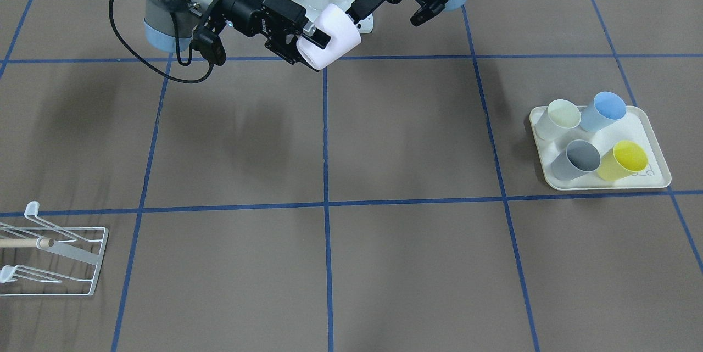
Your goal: Transfer IKEA cup to right arm and place on rack
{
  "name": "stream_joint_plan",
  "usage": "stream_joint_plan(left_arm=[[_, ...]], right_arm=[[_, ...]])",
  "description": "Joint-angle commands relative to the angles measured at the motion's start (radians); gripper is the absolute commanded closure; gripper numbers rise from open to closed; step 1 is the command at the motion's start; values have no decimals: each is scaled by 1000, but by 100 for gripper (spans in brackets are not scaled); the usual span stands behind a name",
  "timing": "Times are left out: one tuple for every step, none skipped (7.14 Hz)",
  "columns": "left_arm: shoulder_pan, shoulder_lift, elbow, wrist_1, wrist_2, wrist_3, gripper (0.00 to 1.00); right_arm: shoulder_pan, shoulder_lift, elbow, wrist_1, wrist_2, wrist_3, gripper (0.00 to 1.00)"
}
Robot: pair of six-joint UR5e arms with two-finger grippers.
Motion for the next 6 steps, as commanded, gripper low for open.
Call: stream_joint_plan(left_arm=[[1, -2, 4, 0, 0, -1, 100], [-1, -2, 3, -3, -2, -1, 84], [-8, -2, -5, -6, -2, 2, 1], [-10, -2, -11, -5, 0, 4, 0], [-7, -2, -11, -6, 0, 78, 0], [-5, -2, -11, -8, -2, 121, 0]], right_arm=[[0, 1, -4, 0, -1, 0, 49], [-1, 1, -16, 0, 1, -3, 99], [0, 0, -19, 0, 1, -6, 100], [2, 0, -21, 0, 1, -9, 100], [5, 0, -21, 0, 1, -9, 100], [8, 0, -19, 0, 1, -11, 100]])
